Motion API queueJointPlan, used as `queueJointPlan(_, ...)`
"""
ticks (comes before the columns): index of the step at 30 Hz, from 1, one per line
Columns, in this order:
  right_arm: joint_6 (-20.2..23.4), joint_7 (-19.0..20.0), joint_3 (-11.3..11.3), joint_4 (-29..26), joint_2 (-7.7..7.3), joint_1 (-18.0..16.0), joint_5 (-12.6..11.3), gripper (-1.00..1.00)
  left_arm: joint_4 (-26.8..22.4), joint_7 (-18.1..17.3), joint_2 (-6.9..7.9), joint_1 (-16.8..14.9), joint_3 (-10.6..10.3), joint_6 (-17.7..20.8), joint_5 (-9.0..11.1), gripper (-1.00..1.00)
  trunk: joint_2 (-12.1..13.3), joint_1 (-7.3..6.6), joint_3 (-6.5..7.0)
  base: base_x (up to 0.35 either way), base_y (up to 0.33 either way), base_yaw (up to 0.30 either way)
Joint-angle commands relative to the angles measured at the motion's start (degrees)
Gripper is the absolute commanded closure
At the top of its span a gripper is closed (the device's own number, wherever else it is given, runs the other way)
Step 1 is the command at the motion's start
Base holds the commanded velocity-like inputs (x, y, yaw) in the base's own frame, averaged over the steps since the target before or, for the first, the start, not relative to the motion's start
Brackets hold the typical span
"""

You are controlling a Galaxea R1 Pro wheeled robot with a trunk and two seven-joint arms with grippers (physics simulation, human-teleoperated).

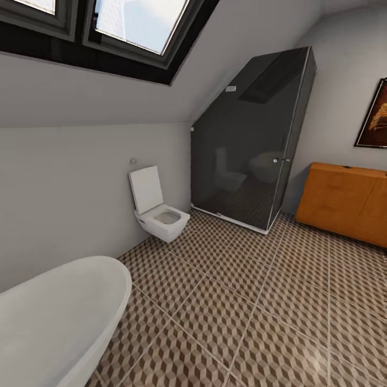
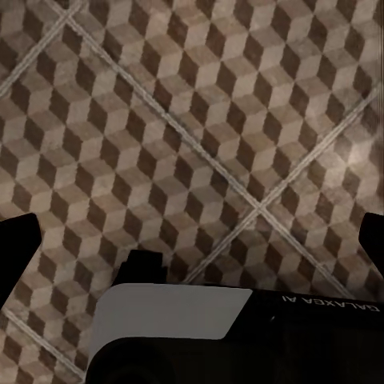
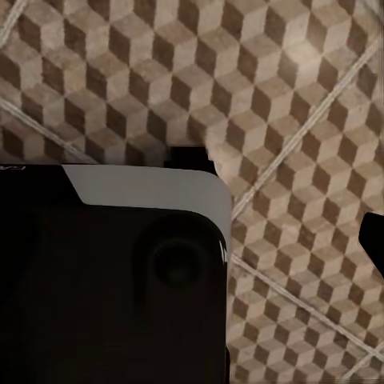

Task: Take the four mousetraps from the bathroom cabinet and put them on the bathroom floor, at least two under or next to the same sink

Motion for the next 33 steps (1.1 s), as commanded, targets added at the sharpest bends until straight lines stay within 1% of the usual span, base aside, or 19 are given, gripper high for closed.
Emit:
queueJointPlan(1, 0.1, -0.1, -0.5, 0.1, -0.01, -0.1, 0.6, -1.00, 0.0, 0.2, -0.01, 0.0, -0.5, -0.2, 0.5, -1.00, 0.0, 0.00, -0.06, 0.000, 0.000, -0.296)
queueJointPlan(33, 0.1, -0.1, -0.5, 0.1, -0.01, -0.1, 0.6, -1.00, 0.0, 0.2, -0.06, 0.0, -0.5, -0.2, 0.4, -1.00, 0.0, 0.00, 0.49, 0.000, 0.000, -0.296)
